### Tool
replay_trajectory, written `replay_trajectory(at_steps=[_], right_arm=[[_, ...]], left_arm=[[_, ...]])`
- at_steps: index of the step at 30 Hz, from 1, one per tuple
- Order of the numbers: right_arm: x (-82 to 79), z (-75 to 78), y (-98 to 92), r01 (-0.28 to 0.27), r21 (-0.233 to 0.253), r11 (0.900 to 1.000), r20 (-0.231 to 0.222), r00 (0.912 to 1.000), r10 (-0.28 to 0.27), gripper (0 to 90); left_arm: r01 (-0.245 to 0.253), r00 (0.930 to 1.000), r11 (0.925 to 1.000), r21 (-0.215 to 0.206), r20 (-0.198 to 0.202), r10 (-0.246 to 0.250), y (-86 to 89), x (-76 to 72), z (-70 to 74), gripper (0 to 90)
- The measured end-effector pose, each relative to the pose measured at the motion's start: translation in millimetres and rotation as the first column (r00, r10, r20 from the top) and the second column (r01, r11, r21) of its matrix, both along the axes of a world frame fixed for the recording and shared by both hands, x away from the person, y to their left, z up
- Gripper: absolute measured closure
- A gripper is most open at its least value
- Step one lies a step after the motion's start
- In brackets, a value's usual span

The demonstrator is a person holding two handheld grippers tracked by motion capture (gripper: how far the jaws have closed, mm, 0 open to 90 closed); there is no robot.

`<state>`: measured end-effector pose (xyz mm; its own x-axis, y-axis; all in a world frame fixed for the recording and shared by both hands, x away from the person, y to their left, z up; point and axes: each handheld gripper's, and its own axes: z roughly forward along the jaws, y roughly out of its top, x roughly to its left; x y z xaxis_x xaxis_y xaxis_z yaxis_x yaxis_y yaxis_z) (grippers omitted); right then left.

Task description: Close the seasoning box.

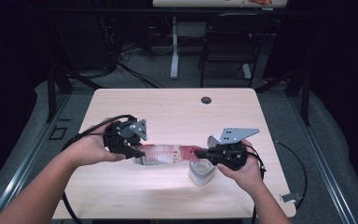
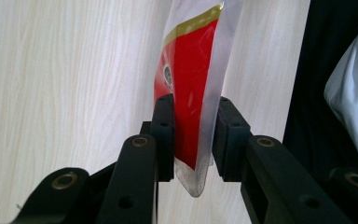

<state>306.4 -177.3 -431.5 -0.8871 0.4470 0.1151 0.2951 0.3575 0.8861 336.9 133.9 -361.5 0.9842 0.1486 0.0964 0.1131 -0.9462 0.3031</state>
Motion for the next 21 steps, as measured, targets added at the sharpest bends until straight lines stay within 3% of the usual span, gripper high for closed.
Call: replay_trajectory(at_steps=[21], right_arm=[[-1.7, -7.4, -8.6, 0.023, 0.055, 0.998, -0.017, 0.9996, -0.022, 89.3]], left_arm=[[0.004, 1.0000, 0.9997, 0.025, 0.007, -0.004, -10.6, 0.6, 10.5, 74.4]])
